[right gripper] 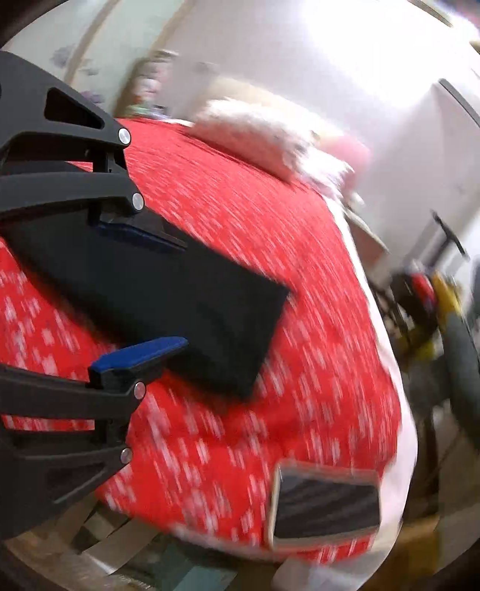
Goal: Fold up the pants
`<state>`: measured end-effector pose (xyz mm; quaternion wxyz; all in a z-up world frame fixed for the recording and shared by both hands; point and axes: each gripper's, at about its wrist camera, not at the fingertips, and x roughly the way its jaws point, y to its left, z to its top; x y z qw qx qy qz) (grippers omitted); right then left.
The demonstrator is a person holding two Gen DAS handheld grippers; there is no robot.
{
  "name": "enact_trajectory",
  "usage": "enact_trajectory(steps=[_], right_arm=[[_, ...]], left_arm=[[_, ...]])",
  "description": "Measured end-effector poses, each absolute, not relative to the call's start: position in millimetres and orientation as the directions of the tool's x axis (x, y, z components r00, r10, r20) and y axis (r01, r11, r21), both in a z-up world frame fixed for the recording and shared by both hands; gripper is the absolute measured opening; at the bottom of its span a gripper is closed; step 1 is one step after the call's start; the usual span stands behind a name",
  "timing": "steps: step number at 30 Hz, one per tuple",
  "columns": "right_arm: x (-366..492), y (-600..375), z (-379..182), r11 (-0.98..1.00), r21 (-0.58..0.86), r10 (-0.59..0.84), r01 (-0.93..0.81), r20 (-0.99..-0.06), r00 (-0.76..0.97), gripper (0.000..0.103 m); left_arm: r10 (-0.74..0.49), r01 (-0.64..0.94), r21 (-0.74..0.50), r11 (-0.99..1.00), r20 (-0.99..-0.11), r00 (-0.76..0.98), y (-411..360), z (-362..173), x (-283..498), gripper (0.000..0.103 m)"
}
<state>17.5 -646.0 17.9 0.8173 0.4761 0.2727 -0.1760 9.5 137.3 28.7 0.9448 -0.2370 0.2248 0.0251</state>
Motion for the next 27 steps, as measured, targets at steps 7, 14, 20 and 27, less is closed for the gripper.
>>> enact_trajectory(steps=[7,14,20,27], right_arm=[[13,-686,-13,0.381,0.712,-0.037,0.59,-0.626,0.779,0.049],[39,-679,-25,0.427,0.688,0.019,0.587,-0.656,0.755,0.049],[45,-670,-28,0.453,0.678,0.031,0.578,-0.66,0.75,0.05],[56,-672,-28,0.442,0.664,0.045,0.603,-0.688,0.724,0.05]], left_arm=[[-0.072,-0.163,-0.46,0.873,-0.451,0.889,140,26,12,0.101],[-0.059,-0.17,-0.433,0.885,-0.467,0.882,136,23,15,0.101],[-0.07,-0.173,-0.445,0.879,-0.479,0.875,136,22,19,0.101],[-0.074,-0.169,-0.446,0.879,-0.477,0.876,138,21,18,0.101]])
